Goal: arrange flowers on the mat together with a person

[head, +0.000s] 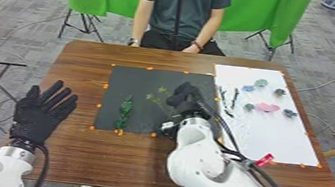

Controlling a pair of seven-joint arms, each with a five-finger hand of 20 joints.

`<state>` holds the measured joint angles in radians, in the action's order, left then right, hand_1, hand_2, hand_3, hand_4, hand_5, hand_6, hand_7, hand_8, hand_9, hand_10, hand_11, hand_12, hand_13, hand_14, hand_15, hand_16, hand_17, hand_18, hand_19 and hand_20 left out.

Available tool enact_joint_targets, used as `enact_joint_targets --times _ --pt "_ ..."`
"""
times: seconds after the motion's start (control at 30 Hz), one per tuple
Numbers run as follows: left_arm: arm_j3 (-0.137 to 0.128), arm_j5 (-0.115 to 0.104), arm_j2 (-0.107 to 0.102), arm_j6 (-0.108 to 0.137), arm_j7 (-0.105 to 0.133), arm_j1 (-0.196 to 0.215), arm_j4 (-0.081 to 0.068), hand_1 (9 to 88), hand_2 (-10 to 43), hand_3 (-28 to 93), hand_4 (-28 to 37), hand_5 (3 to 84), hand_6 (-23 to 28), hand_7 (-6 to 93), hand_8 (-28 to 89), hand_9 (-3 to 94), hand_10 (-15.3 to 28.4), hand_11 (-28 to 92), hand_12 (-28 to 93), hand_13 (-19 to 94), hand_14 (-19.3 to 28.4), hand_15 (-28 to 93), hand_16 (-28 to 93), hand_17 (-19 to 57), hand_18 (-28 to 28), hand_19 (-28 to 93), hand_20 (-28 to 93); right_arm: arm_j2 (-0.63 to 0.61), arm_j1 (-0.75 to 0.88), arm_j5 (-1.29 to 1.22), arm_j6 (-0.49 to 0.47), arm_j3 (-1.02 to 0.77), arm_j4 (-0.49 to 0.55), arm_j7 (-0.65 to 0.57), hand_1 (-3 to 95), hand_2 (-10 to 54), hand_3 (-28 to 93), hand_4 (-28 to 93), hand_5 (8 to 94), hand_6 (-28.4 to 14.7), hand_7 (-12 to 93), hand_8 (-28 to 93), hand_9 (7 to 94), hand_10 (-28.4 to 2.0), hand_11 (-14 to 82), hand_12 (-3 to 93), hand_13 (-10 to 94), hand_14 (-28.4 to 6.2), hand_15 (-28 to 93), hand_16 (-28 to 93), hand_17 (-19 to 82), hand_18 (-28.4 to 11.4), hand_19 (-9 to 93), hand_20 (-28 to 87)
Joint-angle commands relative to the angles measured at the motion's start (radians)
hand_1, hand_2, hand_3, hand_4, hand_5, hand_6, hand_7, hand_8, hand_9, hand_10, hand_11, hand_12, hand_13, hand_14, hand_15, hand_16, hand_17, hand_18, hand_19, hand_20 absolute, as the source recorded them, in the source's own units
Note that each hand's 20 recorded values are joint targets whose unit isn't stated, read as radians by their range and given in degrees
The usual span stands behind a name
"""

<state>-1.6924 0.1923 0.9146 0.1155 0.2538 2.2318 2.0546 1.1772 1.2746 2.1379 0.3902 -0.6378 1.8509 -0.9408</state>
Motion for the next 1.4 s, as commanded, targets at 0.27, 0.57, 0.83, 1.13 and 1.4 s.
enact_joint_targets --times 0.27,0.57,0.83,1.13,1.4 --pt "0.024 -0.002 -0.013 0.013 -0.034 -0.020 -0.012 25.3 10.8 69 -28.3 41.0 6.9 6.9 -9 36.9 13.2 13 5 26 15.9 25 -7 -4.7 12.1 29 7 0.126 0.082 0.073 -0.069 0.047 -0.039 -0.010 53.6 -9.5 79 -21 71.0 -4.6 49 16 67.6 -16.8 50.2 53.2 62 -17.7 86 32 30 -26.9 83 26" --pt "0.030 0.001 -0.014 0.012 -0.041 -0.029 -0.016 25.3 10.9 69 -28.3 41.1 7.0 6.9 -9 36.9 13.4 13 5 26 15.9 25 -7 -4.7 12.0 29 7 0.149 0.096 0.088 -0.065 0.054 -0.071 -0.018 51.3 -9.5 77 -20 68.1 -4.5 52 16 66.3 -16.9 50.9 52.6 62 -17.7 86 32 30 -27.2 84 24" --pt "0.030 0.000 -0.012 0.013 -0.039 -0.025 -0.016 25.3 10.9 69 -28.3 41.1 7.1 6.9 -9 36.9 13.5 13 5 26 15.9 25 -7 -4.7 12.0 29 7 0.146 0.093 0.088 -0.051 0.054 -0.072 -0.017 50.4 -9.5 75 -21 65.0 -5.0 54 13 64.2 -17.8 52.8 49.8 61 -17.9 87 32 29 -27.4 85 22" --pt "0.037 -0.008 -0.011 0.021 -0.029 -0.026 -0.017 25.4 10.9 69 -28.3 41.1 7.1 7.1 -9 37.1 13.4 13 6 26 15.9 26 -7 -4.6 12.0 29 7 0.139 0.092 0.084 -0.029 0.058 -0.072 -0.019 49.1 -9.5 74 -21 63.8 -6.2 51 11 62.6 -18.5 53.8 45.5 60 -18.1 87 31 29 -27.3 86 21" --pt "0.030 -0.010 -0.010 0.020 -0.022 -0.016 -0.015 25.4 10.7 69 -28.3 41.3 7.0 7.4 -9 37.3 13.3 14 6 26 16.0 26 -7 -4.7 12.1 29 7 0.125 0.089 0.078 -0.005 0.062 -0.066 -0.010 46.6 -9.5 73 -21 63.8 -7.7 42 9 61.2 -19.8 56.1 40.3 60 -18.1 87 31 28 -27.5 86 21"
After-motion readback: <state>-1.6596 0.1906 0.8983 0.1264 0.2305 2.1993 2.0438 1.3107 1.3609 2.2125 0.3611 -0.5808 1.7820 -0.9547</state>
